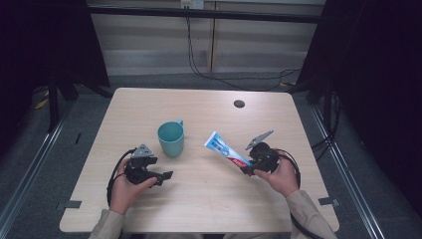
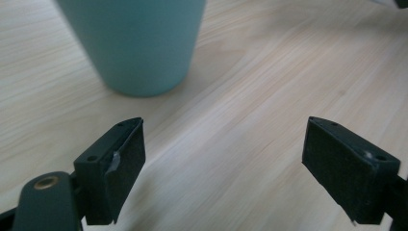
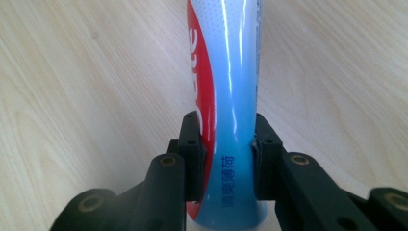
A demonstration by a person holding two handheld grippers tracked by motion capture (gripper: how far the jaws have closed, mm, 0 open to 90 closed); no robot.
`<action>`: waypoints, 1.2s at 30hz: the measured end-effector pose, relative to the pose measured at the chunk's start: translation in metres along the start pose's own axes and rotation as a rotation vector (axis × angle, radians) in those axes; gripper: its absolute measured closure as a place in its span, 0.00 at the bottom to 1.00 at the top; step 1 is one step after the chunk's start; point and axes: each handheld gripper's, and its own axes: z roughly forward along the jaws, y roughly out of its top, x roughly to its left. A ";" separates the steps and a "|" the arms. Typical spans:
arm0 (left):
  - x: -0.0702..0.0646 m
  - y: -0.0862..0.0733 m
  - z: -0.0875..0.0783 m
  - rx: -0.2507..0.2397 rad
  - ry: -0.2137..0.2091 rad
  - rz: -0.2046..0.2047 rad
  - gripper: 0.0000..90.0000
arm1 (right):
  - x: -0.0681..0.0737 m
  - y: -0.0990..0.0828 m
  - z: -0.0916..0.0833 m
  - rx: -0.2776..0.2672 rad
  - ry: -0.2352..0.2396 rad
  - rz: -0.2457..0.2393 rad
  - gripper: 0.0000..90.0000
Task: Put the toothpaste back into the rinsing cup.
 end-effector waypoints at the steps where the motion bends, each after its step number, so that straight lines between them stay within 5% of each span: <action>1: -0.002 0.003 0.002 0.003 -0.011 -0.001 0.17 | 0.000 0.000 -0.001 -0.006 0.004 0.002 0.80; 10: -0.018 0.025 0.021 -0.013 -0.106 -0.039 0.17 | 0.004 0.004 -0.006 -0.053 -0.001 0.009 0.80; 19: -0.027 0.040 0.036 -0.019 -0.140 -0.075 0.18 | 0.011 0.010 -0.010 -0.118 0.003 -0.008 0.81; 36: -0.040 0.067 0.055 -0.036 -0.188 -0.078 0.18 | 0.023 0.016 -0.013 -0.167 0.022 -0.027 0.81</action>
